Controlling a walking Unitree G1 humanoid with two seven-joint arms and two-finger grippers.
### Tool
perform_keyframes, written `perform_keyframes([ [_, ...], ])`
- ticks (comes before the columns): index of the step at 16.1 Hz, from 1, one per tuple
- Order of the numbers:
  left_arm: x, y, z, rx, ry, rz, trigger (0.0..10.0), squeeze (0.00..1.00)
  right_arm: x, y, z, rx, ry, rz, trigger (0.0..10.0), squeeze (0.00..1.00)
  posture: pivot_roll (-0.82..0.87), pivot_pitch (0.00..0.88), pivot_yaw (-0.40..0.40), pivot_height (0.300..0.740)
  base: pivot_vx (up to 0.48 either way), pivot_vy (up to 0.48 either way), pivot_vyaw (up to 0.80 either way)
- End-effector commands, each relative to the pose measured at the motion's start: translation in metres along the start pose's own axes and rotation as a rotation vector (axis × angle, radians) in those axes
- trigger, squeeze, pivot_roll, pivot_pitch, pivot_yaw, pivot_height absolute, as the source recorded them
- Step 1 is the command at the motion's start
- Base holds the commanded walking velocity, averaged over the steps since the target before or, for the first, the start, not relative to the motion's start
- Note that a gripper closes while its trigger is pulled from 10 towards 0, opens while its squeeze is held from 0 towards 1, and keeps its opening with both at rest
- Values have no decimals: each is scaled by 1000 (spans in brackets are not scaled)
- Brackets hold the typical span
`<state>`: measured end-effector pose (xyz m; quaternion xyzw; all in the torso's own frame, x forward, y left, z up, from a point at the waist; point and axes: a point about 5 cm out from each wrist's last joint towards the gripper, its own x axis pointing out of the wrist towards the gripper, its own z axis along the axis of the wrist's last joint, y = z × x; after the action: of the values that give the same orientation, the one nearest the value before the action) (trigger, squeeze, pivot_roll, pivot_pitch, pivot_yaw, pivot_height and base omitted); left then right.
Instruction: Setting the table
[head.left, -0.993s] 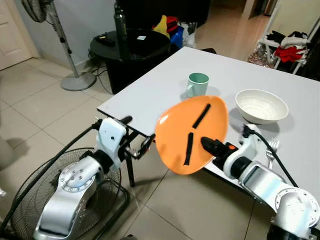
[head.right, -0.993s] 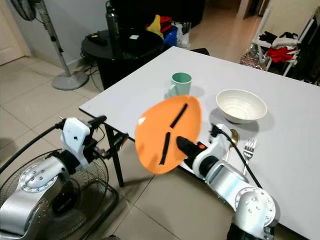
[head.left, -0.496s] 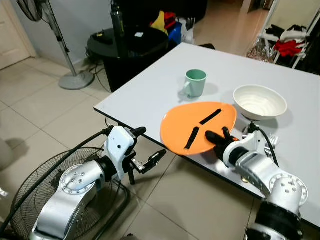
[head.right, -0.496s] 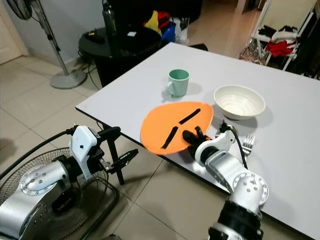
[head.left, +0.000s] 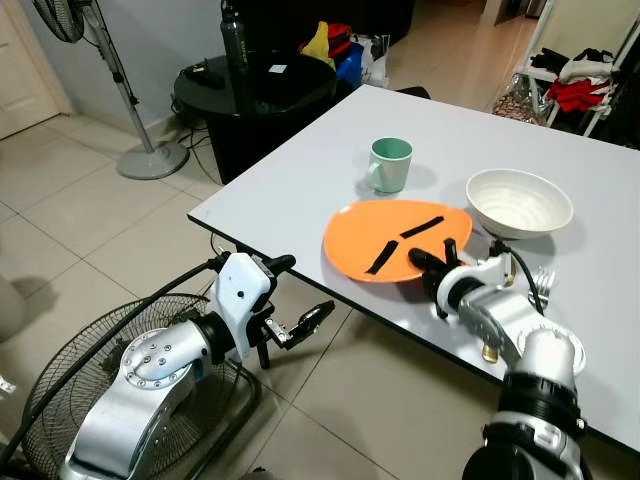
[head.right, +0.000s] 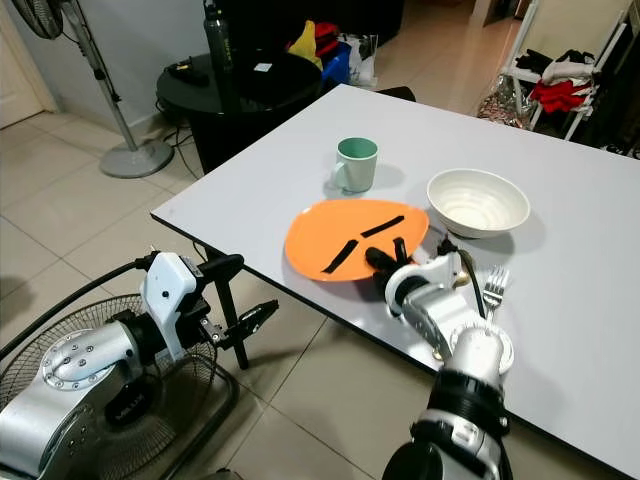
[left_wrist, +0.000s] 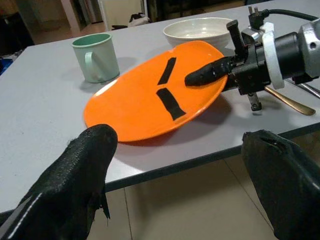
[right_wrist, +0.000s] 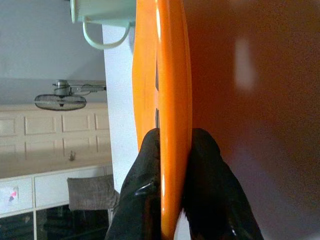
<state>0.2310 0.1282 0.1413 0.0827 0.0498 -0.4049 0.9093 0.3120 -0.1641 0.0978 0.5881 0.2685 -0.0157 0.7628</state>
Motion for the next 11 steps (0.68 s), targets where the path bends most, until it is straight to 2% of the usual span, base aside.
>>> perform_keyframes([
  [1, 0, 0, 2, 13, -2, -8, 10000, 0, 4, -5, 2, -12, -18, -54, 10000, 0, 69, 0, 48, 740, 0, 0, 0],
  [3, 0, 0, 2, 15, -2, -6, 10000, 0, 7, -5, 7, 4, -46, -51, 10000, 0, 73, 0, 49, 740, 0, 0, 0],
  [5, 0, -1, 2, 16, -3, -8, 10000, 0, 10, -7, 7, 1, -39, -54, 10000, 1000, 73, 0, 51, 740, 0, 0, 0],
  [10, -1, -1, 2, 17, -2, -4, 10000, 0, 9, -12, 10, 1, -55, -65, 10000, 1000, 75, 0, 49, 740, 0, 0, 0],
  [11, -1, -3, 1, 15, 1, -2, 10000, 0, 3, -19, 14, -16, -79, -114, 10000, 1000, 74, 0, 45, 740, 0, 0, 0],
])
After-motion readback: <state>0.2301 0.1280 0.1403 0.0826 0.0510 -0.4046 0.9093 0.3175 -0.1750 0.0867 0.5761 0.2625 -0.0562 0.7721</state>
